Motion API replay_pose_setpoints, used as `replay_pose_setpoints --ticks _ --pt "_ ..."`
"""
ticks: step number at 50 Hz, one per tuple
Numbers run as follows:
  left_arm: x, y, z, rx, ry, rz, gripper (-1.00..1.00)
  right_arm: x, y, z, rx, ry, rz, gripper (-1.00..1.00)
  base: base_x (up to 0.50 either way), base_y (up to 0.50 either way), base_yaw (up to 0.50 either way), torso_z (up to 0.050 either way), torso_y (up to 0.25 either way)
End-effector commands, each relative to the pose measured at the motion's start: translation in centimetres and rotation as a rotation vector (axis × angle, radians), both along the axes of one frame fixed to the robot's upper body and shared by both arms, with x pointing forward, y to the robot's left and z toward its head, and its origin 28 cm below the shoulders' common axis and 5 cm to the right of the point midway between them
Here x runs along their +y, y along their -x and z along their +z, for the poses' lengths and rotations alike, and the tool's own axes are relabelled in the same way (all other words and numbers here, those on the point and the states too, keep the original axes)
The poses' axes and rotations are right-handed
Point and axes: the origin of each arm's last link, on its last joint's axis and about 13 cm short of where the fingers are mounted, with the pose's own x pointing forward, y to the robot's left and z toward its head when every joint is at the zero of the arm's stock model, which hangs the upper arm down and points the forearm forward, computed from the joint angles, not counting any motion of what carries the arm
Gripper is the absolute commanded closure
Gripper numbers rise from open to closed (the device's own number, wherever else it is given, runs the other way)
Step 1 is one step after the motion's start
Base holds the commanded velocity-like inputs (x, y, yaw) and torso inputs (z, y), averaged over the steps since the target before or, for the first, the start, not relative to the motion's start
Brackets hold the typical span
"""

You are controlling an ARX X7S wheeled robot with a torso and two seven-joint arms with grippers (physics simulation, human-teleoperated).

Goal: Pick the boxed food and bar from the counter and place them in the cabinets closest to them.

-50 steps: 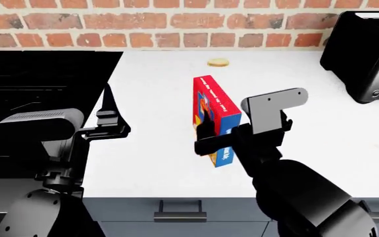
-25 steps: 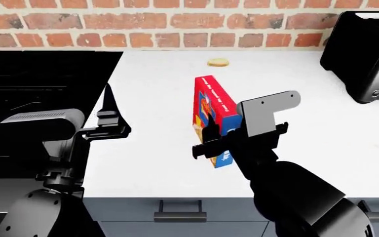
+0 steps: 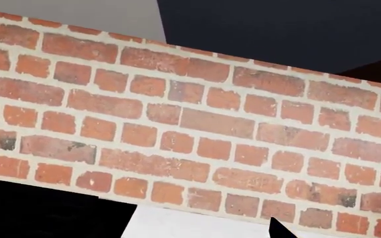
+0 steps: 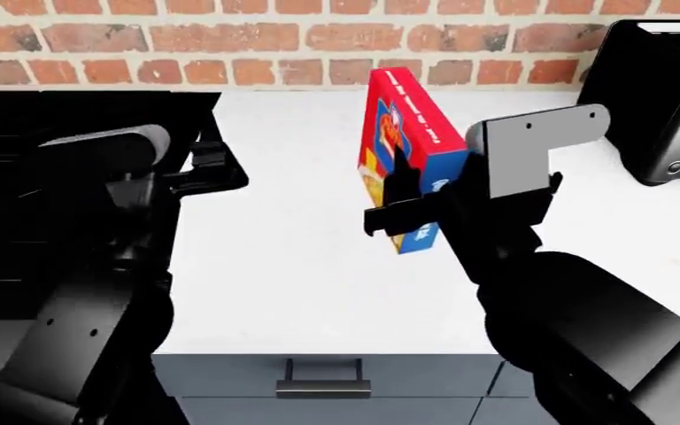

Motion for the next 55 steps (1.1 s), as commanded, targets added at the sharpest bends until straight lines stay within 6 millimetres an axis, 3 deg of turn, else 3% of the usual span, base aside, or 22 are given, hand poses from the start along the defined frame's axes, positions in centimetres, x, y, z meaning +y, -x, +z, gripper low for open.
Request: replay_pose_setpoints --ticks 1,7,9,10,12,27,37,55 --pt "-1.4 -7.8 4.9 0.055 0.054 -0.03 -1.0 -1.6 0.6 5.6 -0.097 0.006 -0.033 1.0 0.0 0.0 0.0 0.0 0.0" --pt "-1.7 -13.4 5.4 0.193 0.049 0.019 -1.0 -2.2 1.0 8.2 -0.094 0.022 -0.026 1.0 0.0 0.0 0.0 0.0 0.0" --pt "-2.0 -14.9 6.5 0.152 0.046 0.027 -1.0 -2.4 1.0 9.0 -0.091 0.023 -0.02 1.0 0.0 0.0 0.0 0.0 0.0" --pt "-2.0 -15.2 5.7 0.193 0.043 0.033 -1.0 -2.5 1.0 9.3 -0.091 0.023 -0.019 1.0 0.0 0.0 0.0 0.0 0.0" --pt "-1.9 -15.1 4.2 0.288 0.059 0.024 -1.0 -2.8 1.1 10.2 -0.096 0.015 -0.021 1.0 0.0 0.0 0.0 0.0 0.0" --pt "-1.8 -14.8 2.3 0.386 -0.043 0.099 -1.0 -4.0 1.6 14.3 -0.132 0.071 -0.036 1.0 0.0 0.0 0.0 0.0 0.001" --pt "-1.6 -14.7 2.3 0.429 0.031 0.003 -1.0 -4.0 1.6 14.2 -0.129 0.114 -0.018 1.0 0.3 0.01 0.0 0.0 0.001" --pt "-1.6 -14.8 2.2 0.418 0.036 -0.01 -1.0 -3.9 1.5 13.7 -0.101 0.146 -0.005 1.0 0.5 0.22 0.0 0.0 0.001"
